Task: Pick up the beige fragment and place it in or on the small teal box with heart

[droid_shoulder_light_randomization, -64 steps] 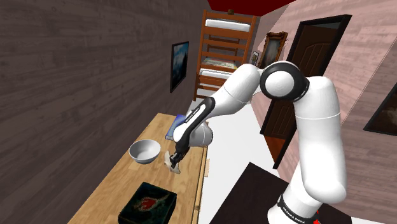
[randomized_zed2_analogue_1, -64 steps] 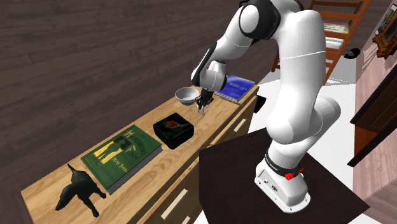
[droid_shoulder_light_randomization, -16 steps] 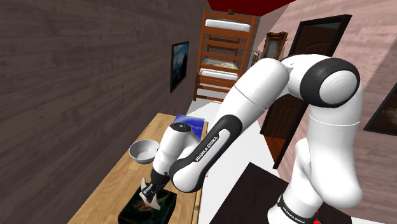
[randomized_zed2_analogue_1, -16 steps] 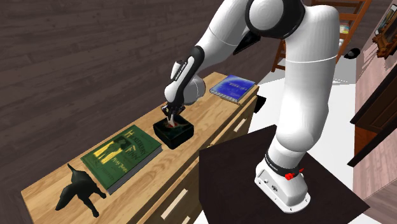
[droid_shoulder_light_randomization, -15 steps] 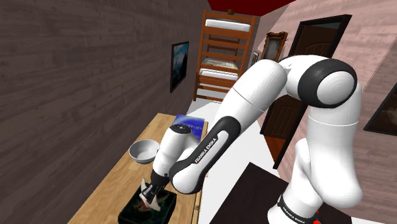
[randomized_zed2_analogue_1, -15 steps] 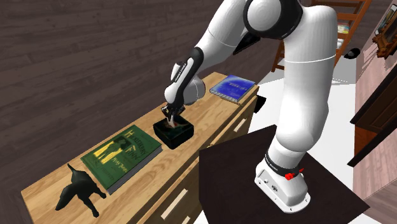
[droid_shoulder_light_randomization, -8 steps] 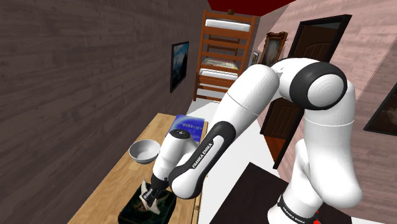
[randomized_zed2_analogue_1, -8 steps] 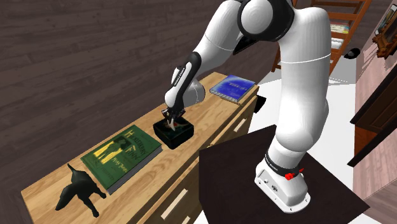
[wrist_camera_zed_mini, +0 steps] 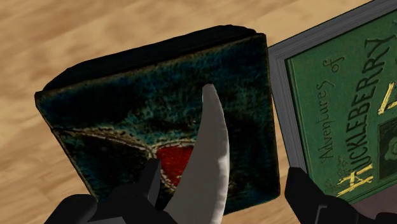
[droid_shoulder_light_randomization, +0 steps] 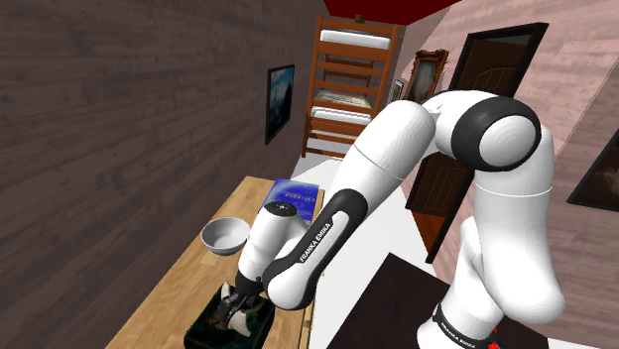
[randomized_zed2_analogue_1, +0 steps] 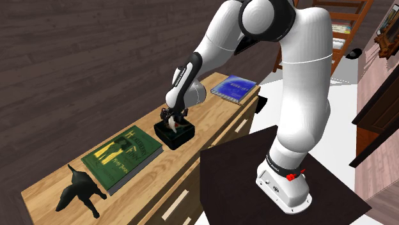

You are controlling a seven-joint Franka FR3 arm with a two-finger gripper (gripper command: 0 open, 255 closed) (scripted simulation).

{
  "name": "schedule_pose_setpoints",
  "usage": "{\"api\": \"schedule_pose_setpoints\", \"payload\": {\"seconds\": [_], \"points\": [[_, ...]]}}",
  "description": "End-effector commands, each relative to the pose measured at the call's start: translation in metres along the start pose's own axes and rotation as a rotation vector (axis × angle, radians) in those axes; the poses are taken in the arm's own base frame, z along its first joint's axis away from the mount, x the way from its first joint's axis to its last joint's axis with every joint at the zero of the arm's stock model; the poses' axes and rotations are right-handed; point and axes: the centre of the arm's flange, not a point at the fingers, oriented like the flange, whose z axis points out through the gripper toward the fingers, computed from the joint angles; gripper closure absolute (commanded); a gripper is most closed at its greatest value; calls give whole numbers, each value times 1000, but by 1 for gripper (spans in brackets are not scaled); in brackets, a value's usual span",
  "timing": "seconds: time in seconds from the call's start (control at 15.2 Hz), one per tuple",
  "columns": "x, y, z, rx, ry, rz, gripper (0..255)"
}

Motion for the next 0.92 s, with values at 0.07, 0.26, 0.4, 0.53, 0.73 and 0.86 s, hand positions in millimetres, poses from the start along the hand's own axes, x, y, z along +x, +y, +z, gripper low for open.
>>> {"api": "schedule_pose_setpoints", "payload": {"seconds": [0.07,0.26,0.4,0.53,0.73,0.86], "points": [[0,0,0,0,0,0,0],[0,0,-40,0,0,0,0],[0,0,-50,0,0,0,0],[0,0,-50,0,0,0,0],[0,0,-50,0,0,0,0],[0,0,-50,0,0,0,0]]}}
